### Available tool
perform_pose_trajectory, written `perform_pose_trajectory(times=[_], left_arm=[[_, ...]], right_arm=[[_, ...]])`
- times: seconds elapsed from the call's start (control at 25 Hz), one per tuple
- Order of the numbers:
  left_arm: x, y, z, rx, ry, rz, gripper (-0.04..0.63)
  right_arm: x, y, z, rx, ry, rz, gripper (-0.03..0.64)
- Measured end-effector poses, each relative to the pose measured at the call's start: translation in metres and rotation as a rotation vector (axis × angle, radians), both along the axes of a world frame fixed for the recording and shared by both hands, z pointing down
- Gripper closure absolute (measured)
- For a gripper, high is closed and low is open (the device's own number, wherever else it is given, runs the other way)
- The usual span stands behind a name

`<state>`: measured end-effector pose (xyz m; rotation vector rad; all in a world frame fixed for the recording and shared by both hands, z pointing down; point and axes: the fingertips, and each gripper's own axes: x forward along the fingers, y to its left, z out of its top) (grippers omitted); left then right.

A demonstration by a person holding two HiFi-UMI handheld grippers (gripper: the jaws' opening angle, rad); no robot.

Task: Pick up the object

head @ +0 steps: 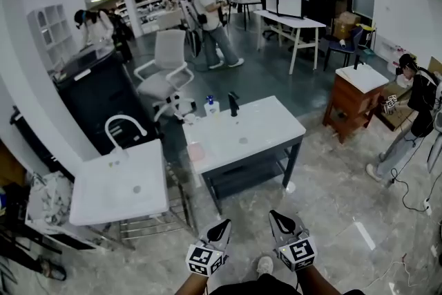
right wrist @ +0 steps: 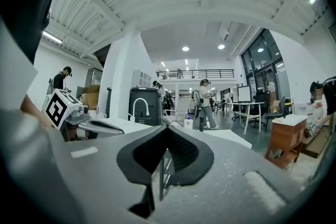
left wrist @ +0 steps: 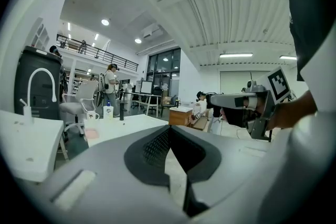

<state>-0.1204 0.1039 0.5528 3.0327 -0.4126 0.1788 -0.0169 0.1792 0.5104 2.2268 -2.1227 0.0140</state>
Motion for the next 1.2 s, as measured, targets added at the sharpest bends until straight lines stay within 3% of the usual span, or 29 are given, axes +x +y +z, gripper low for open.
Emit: perform_pose_trajectory(times=[0.64,0.8,1.2], left_arm=[[0.108,-0.044,0.006,0.011,-0.013,-0.083,0.58],[0.113,-0.055,0.01,0.002,-0.022,-0.122,0.58],[0.108,-0.087,0.021,-0.041,-0.041,-0.209,0.58]], right_arm=[[0.115,-0.047,0.002,-0.058,0.021,-0.074,0.614],[0.126,-0.059,0.008,-0.039,0.009,-0.11,0.614],[0.127,-0.094,0.021,-0.099,-0.017,-0.183,0.614]])
